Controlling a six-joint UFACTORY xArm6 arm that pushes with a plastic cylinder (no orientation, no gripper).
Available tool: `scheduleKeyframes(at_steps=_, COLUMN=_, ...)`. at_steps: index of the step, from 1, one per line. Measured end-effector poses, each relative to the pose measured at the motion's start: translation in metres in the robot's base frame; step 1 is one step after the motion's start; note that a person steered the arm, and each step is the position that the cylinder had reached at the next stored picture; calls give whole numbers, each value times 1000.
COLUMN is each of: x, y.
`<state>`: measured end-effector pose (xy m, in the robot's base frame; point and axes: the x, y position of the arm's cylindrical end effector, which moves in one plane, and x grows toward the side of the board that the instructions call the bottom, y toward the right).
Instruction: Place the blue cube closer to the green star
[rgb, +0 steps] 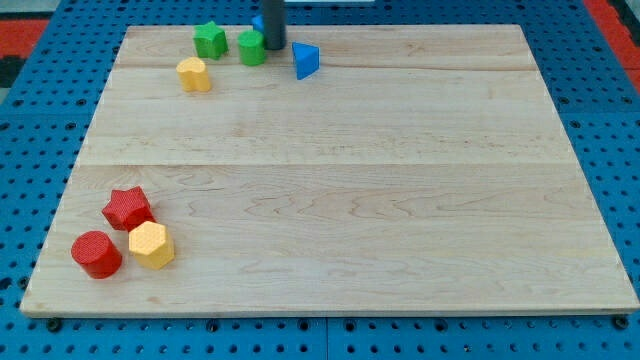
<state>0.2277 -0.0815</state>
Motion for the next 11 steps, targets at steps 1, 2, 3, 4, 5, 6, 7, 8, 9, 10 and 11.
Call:
scheduleKeyframes(at_steps=1, x=-7, y=61)
scheduleKeyframes(at_steps=2, x=-36, y=95)
scheduleKeyframes(at_steps=3, x=-35, y=71)
scheduleKeyframes(at_steps=4, x=-34, y=45)
scheduleKeyframes(at_steps=5, x=-19, y=26)
scheduleKeyframes(at_steps=6, x=15, y=-11)
scheduleKeyframes(at_steps=7, x=23, y=26)
scheduleKeyframes(at_steps=8, x=-34, y=46)
scheduleKeyframes(at_steps=9, x=-36, y=21)
scheduleKeyframes(at_steps=10, x=-34, y=-7)
scheduleKeyframes(at_steps=11, x=-10, y=-44)
